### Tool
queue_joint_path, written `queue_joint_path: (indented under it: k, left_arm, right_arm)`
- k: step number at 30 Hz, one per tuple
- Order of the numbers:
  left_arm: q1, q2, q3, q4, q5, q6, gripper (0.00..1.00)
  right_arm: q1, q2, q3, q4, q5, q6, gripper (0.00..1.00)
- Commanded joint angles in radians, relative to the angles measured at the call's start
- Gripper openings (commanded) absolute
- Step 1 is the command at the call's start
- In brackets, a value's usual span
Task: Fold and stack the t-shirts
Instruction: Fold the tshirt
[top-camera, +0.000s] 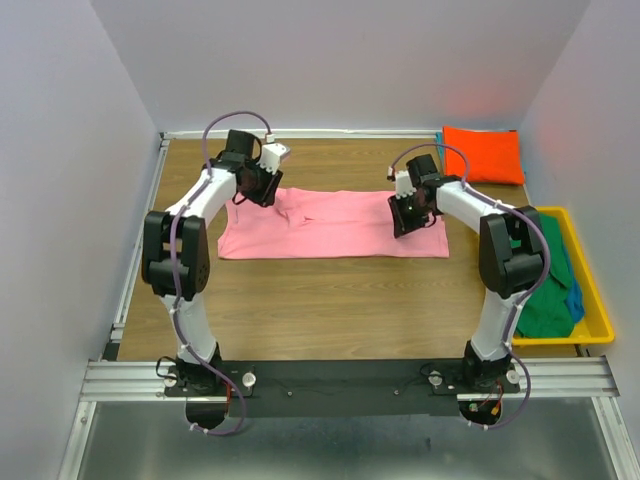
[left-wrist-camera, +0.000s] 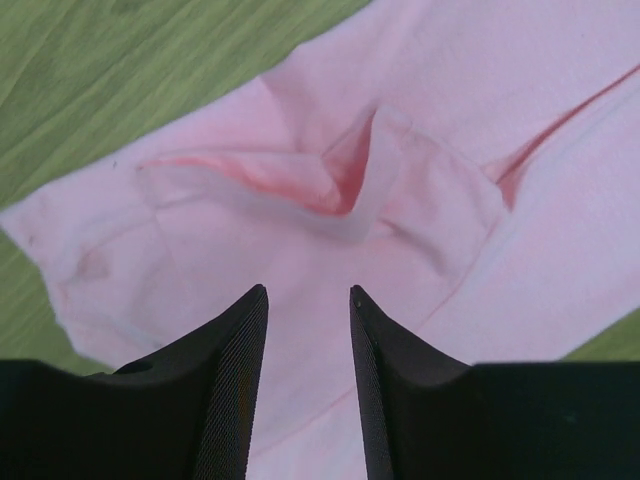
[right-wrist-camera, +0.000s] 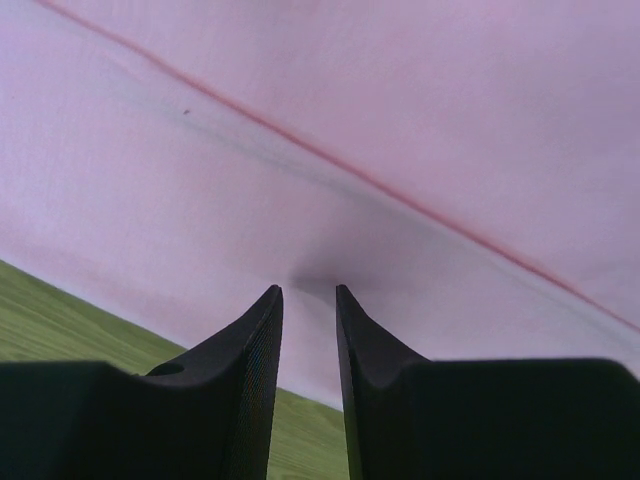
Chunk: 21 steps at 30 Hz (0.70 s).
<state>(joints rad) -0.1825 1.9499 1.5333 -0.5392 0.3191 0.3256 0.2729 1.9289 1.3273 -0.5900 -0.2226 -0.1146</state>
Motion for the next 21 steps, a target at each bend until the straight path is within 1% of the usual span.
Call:
queue_joint_path:
  k: [1, 2, 6, 8, 13, 18, 21]
  left_arm:
    - [0.015, -0.140, -0.110, 0.053, 0.029, -0.031, 0.47]
    - [0.018, -0.176, -0.158, 0.080, 0.025, -0.042, 0.47]
    - [0.017, -0.218, -0.234, 0.107, 0.034, -0.049, 0.48]
    - [0.018, -0.206, -0.255, 0.107, 0.032, -0.054, 0.46]
    - [0.017, -0.146, -0.269, 0.094, -0.044, -0.080, 0.42]
    - [0.018, -0.076, -0.257, 0.070, -0.109, -0.079, 0.39]
    - [0.029, -0.007, -0.216, 0.058, -0.144, -0.069, 0.36]
  right_arm:
    - [-0.034, 0.008, 0.090, -0.005, 0.051, -0.043, 0.35]
    - [-0.035, 0.027, 0.102, -0.004, 0.058, -0.048, 0.34]
    - [-0.037, 0.067, 0.151, -0.002, 0.069, -0.065, 0.34]
    - [-0.037, 0.102, 0.179, 0.001, 0.084, -0.079, 0.33]
    - [-0.038, 0.171, 0.219, 0.006, 0.104, -0.094, 0.31]
    - [-0.038, 0.185, 0.176, 0.007, 0.105, -0.115, 0.30]
    - [-0.038, 0.142, 0.061, 0.010, 0.082, -0.115, 0.28]
